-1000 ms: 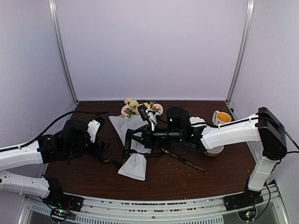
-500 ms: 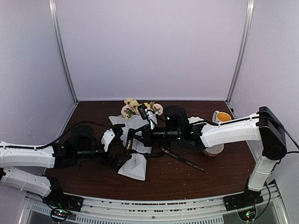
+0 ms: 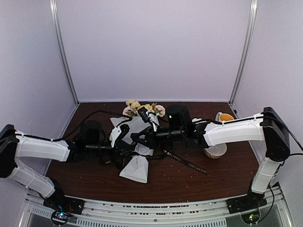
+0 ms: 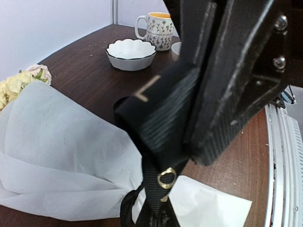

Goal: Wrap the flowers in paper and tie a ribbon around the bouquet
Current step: Cross the half-tied ribbon over the folded bouquet.

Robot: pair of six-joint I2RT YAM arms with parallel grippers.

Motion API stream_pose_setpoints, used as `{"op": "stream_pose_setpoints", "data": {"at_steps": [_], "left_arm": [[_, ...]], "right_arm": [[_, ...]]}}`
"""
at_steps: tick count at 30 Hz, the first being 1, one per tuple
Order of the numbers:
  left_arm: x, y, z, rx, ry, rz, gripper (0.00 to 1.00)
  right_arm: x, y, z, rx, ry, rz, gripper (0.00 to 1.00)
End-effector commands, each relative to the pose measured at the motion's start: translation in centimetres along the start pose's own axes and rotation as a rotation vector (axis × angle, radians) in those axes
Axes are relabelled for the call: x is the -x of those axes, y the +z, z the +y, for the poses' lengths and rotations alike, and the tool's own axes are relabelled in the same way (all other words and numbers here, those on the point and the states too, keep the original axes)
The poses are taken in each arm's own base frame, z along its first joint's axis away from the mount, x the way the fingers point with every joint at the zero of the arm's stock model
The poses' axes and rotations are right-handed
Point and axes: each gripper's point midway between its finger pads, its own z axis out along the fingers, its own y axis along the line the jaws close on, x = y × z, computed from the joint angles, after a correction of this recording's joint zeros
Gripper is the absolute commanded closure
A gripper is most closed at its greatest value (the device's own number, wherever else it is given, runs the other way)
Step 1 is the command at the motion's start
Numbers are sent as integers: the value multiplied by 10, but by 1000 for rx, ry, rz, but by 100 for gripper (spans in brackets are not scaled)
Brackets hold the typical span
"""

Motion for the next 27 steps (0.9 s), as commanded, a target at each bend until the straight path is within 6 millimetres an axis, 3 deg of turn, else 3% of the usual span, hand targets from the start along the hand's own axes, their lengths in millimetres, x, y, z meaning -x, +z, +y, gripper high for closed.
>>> {"op": "stream_pose_setpoints", "data": {"at_steps": [1, 4, 7, 10, 12, 14, 17, 23, 26, 27], "left_arm": [[17, 8, 0, -27, 12, -47, 100], [15, 10, 7, 32, 35, -18, 100], [16, 15, 9, 112, 129, 49, 100], [15, 20, 5, 152, 194, 103, 100], [12, 20, 4, 159, 200, 119, 100], [12, 19, 4, 164, 214, 127, 100], [12, 19, 5, 168, 229, 140, 100], [19, 20, 1, 160, 231, 134, 100], [18, 20, 1, 162, 229, 138, 100], [17, 20, 1, 164, 229, 140, 100]], "right_arm": [[7, -9, -12, -72, -38, 33, 80], [3, -35, -45, -265, -53, 83, 65], [-20, -75, -94, -523, 10, 218, 53], [-60, -120, -134, -755, 68, 427, 49], [-86, -136, -144, -814, 72, 565, 44], [-111, -136, -144, -780, 76, 691, 38], [-142, -133, -147, -748, 102, 863, 37], [-158, -107, -154, -687, 143, 941, 39], [-173, -104, -153, -677, 150, 991, 44], [-179, -106, -155, -689, 146, 1011, 50]]}}
